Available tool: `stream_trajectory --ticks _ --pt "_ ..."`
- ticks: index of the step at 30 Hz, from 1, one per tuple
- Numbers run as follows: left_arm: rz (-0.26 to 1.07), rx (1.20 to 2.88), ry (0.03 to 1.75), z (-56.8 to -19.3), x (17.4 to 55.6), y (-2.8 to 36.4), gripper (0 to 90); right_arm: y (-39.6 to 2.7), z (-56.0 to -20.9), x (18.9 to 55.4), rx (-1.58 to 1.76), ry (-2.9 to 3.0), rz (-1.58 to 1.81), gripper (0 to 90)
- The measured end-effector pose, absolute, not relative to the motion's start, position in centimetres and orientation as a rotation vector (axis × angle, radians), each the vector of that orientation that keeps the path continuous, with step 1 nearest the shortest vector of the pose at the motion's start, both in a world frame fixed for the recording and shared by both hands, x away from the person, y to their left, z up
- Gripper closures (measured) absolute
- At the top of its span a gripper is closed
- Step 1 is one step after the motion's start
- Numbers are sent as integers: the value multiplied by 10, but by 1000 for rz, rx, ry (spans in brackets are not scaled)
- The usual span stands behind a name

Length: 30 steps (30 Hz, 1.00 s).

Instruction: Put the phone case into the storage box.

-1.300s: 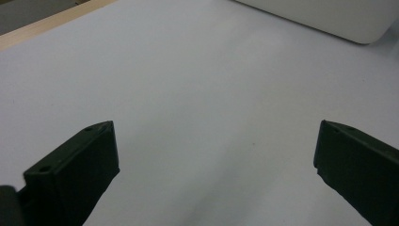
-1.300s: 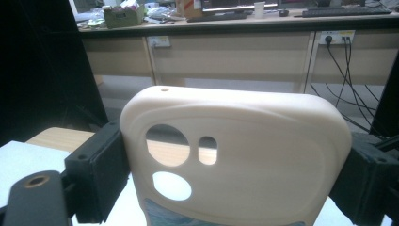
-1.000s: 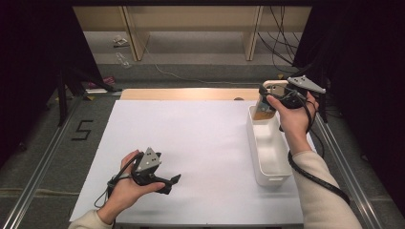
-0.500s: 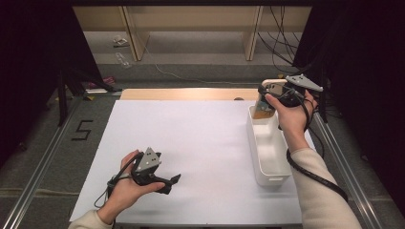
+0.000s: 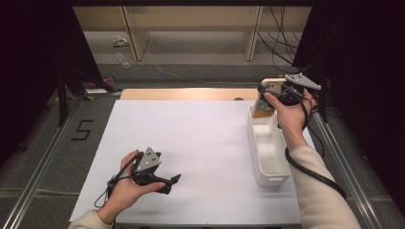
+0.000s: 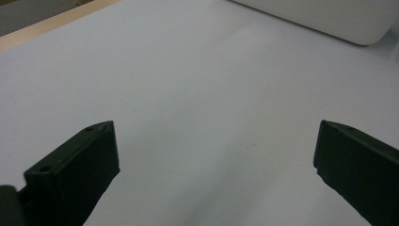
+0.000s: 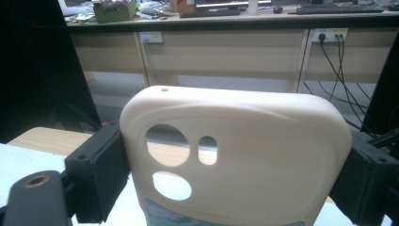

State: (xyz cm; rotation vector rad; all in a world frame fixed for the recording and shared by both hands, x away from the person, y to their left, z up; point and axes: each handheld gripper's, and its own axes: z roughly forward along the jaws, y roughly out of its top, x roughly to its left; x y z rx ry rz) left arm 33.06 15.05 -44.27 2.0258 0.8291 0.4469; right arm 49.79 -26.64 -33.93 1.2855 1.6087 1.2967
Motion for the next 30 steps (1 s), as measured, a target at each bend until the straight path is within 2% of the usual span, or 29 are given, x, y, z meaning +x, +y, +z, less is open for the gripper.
stream_trajectory --ticks 30 --pt "444 2032 824 -443 331 149 0 -267 -341 507 1315 1594 1282 128"
